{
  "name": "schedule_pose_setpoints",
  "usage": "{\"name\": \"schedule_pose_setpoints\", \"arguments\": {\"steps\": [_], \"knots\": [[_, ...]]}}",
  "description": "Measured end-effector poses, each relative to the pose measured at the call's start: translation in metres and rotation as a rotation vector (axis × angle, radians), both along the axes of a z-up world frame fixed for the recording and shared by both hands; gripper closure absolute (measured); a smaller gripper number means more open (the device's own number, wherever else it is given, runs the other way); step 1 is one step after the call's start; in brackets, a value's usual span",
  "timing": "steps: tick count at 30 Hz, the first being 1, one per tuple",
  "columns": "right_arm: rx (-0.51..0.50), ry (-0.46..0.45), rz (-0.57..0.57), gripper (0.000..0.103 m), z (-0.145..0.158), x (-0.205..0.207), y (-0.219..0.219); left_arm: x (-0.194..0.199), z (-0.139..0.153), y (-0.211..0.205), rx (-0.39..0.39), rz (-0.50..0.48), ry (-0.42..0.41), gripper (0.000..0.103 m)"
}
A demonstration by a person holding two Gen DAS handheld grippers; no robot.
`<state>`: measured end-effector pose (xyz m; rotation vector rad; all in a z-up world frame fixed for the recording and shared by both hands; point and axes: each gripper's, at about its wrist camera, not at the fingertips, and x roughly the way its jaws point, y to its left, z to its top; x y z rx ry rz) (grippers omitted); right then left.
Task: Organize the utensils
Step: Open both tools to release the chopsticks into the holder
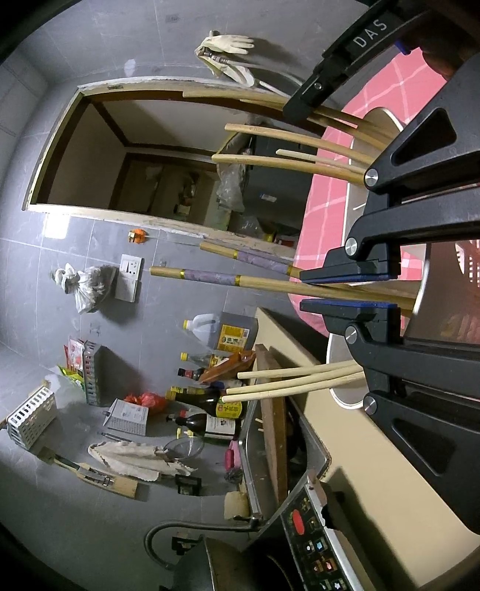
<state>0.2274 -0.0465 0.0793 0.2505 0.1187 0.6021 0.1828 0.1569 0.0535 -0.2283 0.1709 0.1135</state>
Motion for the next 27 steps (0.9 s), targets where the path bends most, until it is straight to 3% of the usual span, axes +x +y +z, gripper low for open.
{"name": "schedule_pose_setpoints", "arguments": {"steps": [24,27], "knots": [[-0.015,0.026,-0.026,0.093,-0.0036,0.0003,-0.0087,-0.0052,-0.002,-0.003,-0.011,-0.001,-0.003,0.097],[-0.011,0.026,-0.029,0.079,-0.0038,0.0005,-0.01,-0.0057,-0.0025,-0.0042,-0.014,-0.002,-0.003,0.096]]}}
